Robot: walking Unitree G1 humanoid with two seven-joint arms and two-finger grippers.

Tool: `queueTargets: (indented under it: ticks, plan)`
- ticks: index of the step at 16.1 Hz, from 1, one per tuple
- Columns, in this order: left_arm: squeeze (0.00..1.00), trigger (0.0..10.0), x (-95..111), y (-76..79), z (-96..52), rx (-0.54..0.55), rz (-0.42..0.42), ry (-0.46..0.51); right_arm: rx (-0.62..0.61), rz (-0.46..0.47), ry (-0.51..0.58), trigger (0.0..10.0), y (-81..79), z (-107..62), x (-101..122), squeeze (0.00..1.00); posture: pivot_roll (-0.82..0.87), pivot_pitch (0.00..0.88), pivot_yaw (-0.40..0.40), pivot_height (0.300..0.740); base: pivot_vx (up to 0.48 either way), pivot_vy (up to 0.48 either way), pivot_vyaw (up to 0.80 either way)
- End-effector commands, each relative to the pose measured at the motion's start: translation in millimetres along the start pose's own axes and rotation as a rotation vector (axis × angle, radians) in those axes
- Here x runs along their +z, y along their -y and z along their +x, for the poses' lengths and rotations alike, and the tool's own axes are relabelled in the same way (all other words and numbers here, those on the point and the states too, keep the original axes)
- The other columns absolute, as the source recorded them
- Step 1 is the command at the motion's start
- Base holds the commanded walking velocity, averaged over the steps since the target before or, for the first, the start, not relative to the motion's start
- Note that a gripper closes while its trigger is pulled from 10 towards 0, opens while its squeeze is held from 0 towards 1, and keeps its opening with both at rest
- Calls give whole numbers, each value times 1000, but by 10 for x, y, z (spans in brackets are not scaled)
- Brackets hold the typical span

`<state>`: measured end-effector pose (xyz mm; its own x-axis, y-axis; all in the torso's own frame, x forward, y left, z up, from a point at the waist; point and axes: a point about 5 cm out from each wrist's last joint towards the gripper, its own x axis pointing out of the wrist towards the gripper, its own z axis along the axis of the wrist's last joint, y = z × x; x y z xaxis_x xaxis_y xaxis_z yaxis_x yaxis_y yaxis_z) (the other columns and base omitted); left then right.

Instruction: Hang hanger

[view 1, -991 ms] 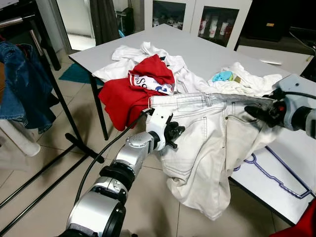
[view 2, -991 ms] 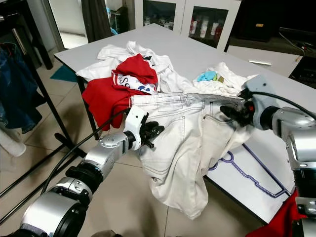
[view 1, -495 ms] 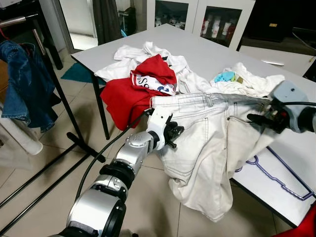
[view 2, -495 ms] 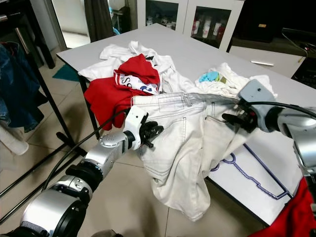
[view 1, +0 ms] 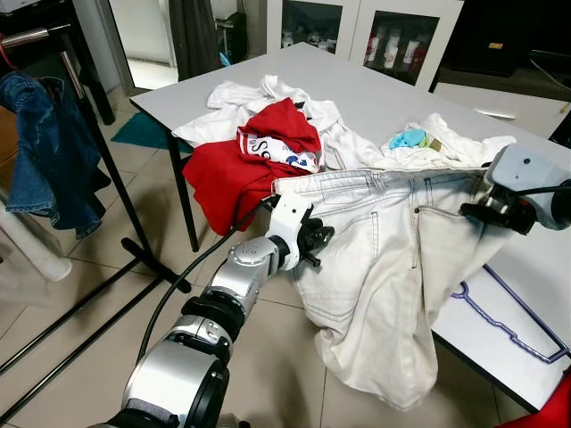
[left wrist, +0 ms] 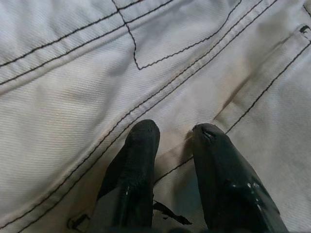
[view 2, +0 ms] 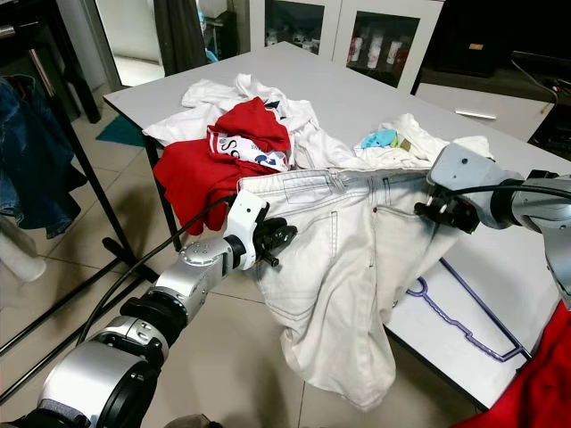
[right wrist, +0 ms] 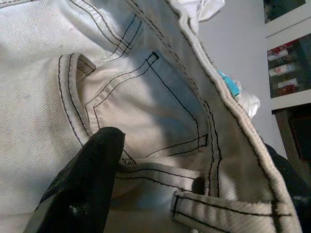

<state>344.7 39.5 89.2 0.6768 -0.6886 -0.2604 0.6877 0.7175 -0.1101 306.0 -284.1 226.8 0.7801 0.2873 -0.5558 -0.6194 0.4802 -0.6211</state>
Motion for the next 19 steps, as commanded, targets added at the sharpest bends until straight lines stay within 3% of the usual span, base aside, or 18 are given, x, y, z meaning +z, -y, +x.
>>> queueTargets:
  ticks: [1,3,5,8,9,11,14,15,18,19]
  plan:
    - [0,10000,33,9,20,3,14,0,7,-7,-30,10000,15,-28,-41,0,-54,0,-21,740,0,0,0]
    - [0,10000,30,8,20,6,14,0,79,-106,-116,10000,-104,-7,-172,0,-54,0,-21,740,0,0,0]
    - [0,10000,22,-1,14,9,18,-3,67,-149,-155,10000,-112,60,-220,0,-53,0,-21,740,0,0,0]
    - [0,10000,30,-5,15,11,18,-1,60,-116,-77,10000,-166,191,-74,0,-50,0,-21,740,0,0,0]
    - [0,10000,37,-2,19,11,19,0,98,-116,-7,10000,-233,219,30,0,-47,0,-21,740,0,0,0]
    - [0,10000,19,-4,13,14,18,-4,111,-155,78,10000,-270,238,173,0,-45,0,-22,740,0,0,0]
    - [0,10000,-25,0,9,13,7,-28,-55,-61,133,10000,-66,223,268,0,-36,0,-29,740,0,0,0]
    - [0,10000,-44,2,10,15,6,-41,-66,26,174,10000,-36,180,281,0,-39,0,-27,740,0,0,0]
    - [0,10000,-11,-10,35,36,19,-51,-59,63,181,10000,-8,94,226,0,-48,0,-25,740,0,0,0]
    - [0,10000,76,-10,62,45,8,-19,-62,85,222,10000,12,65,298,0,-52,0,-24,740,0,0,0]
